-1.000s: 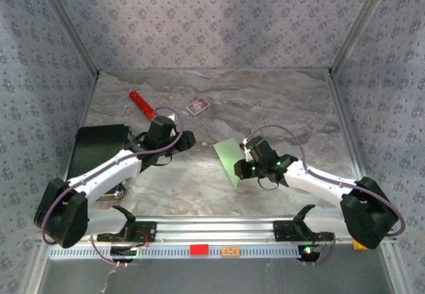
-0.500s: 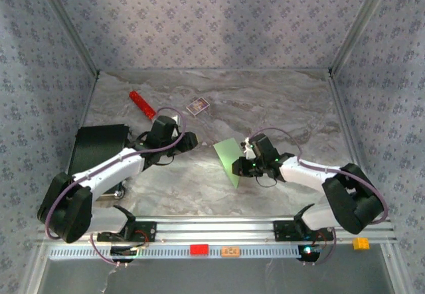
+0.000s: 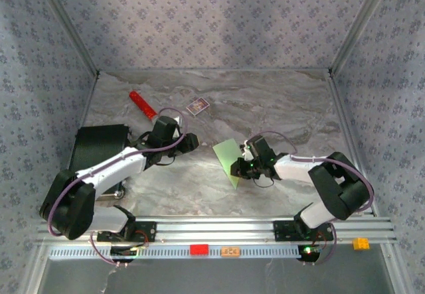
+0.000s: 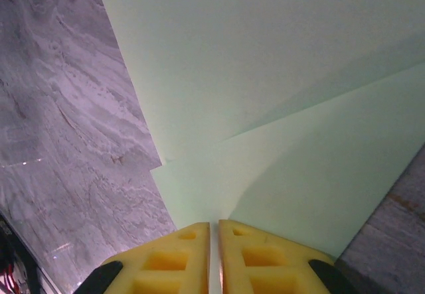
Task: Fold a paper plane with a square sheet of paper (pick it up from the middle)
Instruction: Rotate the paper at the center of the table.
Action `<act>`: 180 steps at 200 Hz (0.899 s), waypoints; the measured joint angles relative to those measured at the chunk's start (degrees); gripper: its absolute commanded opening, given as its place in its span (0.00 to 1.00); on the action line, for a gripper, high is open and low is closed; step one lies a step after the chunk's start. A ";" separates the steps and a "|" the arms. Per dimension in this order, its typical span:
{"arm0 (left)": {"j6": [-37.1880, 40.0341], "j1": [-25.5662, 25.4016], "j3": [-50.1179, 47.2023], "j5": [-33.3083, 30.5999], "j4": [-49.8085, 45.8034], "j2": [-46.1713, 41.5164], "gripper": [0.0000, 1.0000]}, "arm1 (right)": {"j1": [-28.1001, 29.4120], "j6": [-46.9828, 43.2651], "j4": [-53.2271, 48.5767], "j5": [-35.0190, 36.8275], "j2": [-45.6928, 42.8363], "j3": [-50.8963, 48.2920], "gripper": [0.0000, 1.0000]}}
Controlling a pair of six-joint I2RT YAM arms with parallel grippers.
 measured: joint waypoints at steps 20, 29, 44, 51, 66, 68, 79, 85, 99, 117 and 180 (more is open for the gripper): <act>-0.39 0.00 0.00 0.66 0.94 0.24 0.40 | 0.04 4.44 4.17 0.09 -0.52 -2.25 0.16; -0.59 0.00 0.00 1.07 1.36 0.39 0.38 | 0.15 6.45 5.99 0.35 -0.87 -3.26 0.15; -1.07 -0.04 0.00 1.73 2.40 1.09 0.35 | 0.46 9.57 8.11 0.98 -1.20 -4.35 0.15; -1.31 -0.13 0.00 2.10 2.80 1.57 0.34 | 0.66 10.97 8.90 1.31 -1.27 -4.68 0.15; -1.53 -0.52 0.00 2.67 3.52 2.84 0.33 | 1.40 13.77 10.25 2.32 -1.42 -5.20 0.15; -1.49 -0.59 0.00 2.71 3.58 2.97 0.33 | 1.51 14.12 10.43 2.58 -1.49 -5.29 0.15; -1.57 -1.11 0.02 3.02 3.91 4.07 0.32 | 2.25 16.20 11.19 3.61 -1.75 -5.68 0.15; -1.73 -1.36 0.02 3.28 4.00 4.63 0.31 | 2.62 17.29 11.54 4.13 -1.86 -5.88 0.15; -1.92 -1.90 0.02 4.00 4.28 5.77 0.30 | 3.48 20.17 13.29 5.22 -2.01 -6.69 0.15; -1.95 -2.45 0.09 4.85 4.90 6.91 0.29 | 4.61 24.52 17.35 6.78 -2.08 -8.50 0.16; -2.27 -4.61 2.71 8.63 6.03 12.20 0.27 | 7.21 31.19 19.45 11.52 -5.29 -10.38 0.16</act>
